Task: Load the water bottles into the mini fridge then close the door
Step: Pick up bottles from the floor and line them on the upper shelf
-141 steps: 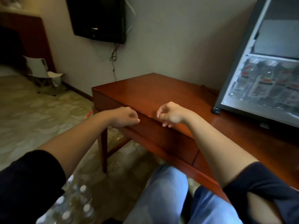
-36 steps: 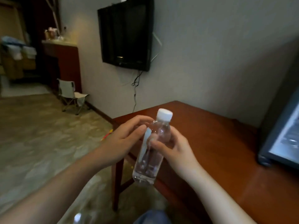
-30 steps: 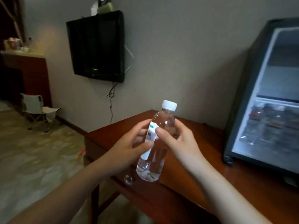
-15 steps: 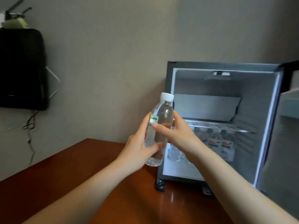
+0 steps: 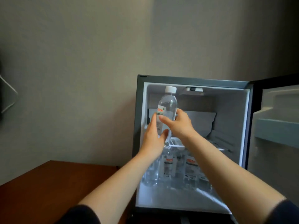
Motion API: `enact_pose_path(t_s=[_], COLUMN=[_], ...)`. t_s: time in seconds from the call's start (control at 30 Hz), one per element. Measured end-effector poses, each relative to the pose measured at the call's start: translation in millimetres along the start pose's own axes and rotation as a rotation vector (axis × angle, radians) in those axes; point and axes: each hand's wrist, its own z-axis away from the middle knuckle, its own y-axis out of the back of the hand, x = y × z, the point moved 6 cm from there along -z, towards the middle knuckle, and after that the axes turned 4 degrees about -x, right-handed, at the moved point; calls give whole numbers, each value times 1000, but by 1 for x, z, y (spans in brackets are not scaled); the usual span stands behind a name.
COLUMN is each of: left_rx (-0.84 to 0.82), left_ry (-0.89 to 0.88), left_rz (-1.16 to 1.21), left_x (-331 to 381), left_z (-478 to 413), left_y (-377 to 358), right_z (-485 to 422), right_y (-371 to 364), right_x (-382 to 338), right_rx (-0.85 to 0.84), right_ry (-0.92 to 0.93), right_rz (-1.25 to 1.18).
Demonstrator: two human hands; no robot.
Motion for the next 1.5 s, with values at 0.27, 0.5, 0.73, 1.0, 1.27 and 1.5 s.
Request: enact_pose_path(t_s=[0.27, 0.5, 0.73, 1.0, 1.27, 1.5], left_rx=[-60, -98, -93, -145, -324, -348], left_ry=[61, 125, 83, 140, 56, -9], left_rz=[-456, -510, -748, -742, -646, -810], left_x=[-48, -79, -85, -88, -75, -36], left_z=[-10, -16, -15, -15, 1, 42], left_y=[-29, -35, -47, -49, -37, 20], right_z=[-38, -73, -94, -85, -49, -1], right_y=[-18, -44, -59, -59, -23, -46], right_x=[30, 55, 68, 69, 66, 40], right_rx=[-12, -86, -112, -146, -80, -311], right_ry=[-50, -155, -149, -169, -111, 12], right_rz=[135, 166, 177, 125, 331, 342])
